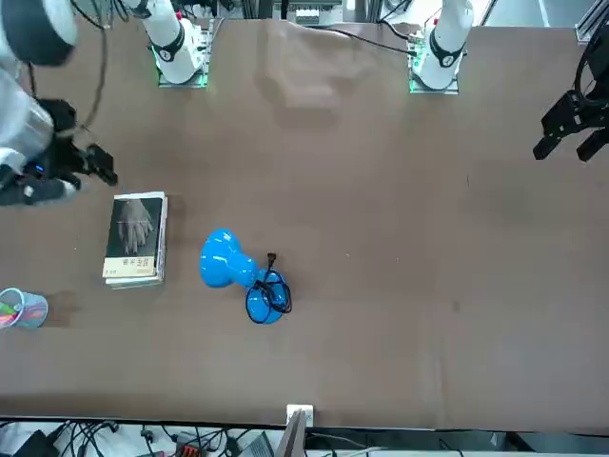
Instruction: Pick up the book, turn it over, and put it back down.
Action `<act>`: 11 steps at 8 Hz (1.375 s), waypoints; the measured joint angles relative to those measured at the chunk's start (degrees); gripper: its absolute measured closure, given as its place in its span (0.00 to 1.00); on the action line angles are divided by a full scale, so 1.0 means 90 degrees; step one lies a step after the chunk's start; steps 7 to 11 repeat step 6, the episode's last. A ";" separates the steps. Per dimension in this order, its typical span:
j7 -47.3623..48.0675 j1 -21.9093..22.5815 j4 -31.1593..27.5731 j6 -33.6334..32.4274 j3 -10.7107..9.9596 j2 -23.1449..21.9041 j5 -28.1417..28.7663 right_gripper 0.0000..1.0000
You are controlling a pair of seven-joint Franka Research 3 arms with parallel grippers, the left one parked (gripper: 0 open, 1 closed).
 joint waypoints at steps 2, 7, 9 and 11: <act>-0.0001 -0.0124 -0.0006 -0.0153 0.0009 -0.0342 0.0093 0.00; 0.0014 -0.0443 -0.0599 -0.0299 0.0363 -0.1055 0.0102 0.00; 0.0014 -0.0443 -0.0599 -0.0299 0.0363 -0.1055 0.0102 0.00; 0.0014 -0.0443 -0.0599 -0.0299 0.0363 -0.1055 0.0102 0.00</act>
